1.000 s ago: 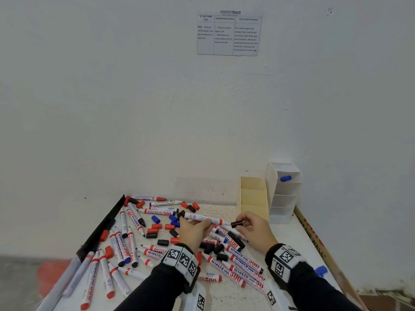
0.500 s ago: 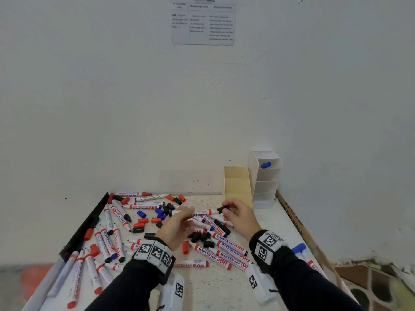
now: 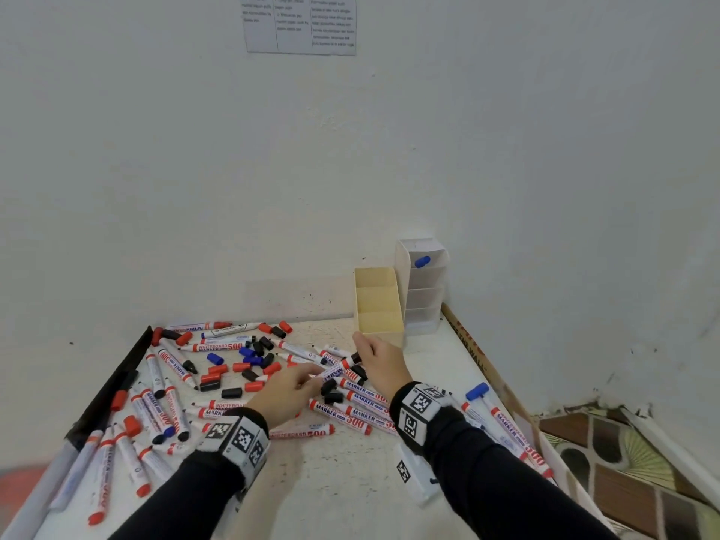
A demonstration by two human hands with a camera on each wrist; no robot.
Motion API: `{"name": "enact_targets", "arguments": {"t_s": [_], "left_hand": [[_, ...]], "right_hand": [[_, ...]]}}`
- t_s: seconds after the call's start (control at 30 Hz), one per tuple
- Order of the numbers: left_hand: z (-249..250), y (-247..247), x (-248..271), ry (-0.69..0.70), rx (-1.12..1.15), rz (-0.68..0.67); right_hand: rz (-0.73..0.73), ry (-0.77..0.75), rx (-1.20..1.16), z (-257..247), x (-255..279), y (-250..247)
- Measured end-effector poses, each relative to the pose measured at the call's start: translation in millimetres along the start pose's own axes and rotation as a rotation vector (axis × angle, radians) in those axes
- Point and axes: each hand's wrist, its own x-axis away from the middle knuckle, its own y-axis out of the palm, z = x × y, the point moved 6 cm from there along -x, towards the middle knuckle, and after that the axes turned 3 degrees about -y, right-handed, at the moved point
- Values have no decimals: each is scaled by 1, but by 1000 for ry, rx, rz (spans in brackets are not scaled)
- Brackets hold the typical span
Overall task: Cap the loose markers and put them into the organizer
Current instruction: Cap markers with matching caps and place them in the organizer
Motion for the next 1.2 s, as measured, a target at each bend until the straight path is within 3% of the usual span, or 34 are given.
{"name": "enact_targets", "arguments": {"t_s": [0.23,0.33,0.53,0.7,0.8,0.87,0.97,1.07,1.2], "left_hand": [[26,14,15,81,-163,38],[30,17,16,28,22,-64],[24,30,23,-267,560,-382],[32,37,15,-259,678,-409],[35,30,6,-155,488,-283],[24,23,2,-174,290,-185],[-6,13,3,-267,-74,-94],[-31,14,11,-317,-386,-180],[-44,12,15,-267,-539,-167]], "right_hand": [[58,137,83,0,10,2],[61,101,66,-3,14,1],[69,-44,-95,-9,21,-10],[7,-111,-74,-12,11,-21],[-48,-116,-14,-13,0,-28],[-39,-114,-12,-15,-8,-37],[85,-128,-71,-21,-22,-60],[250,-163,-116,-27,-39,-82],[422,-230,-67,-31,-58,-96]]}}
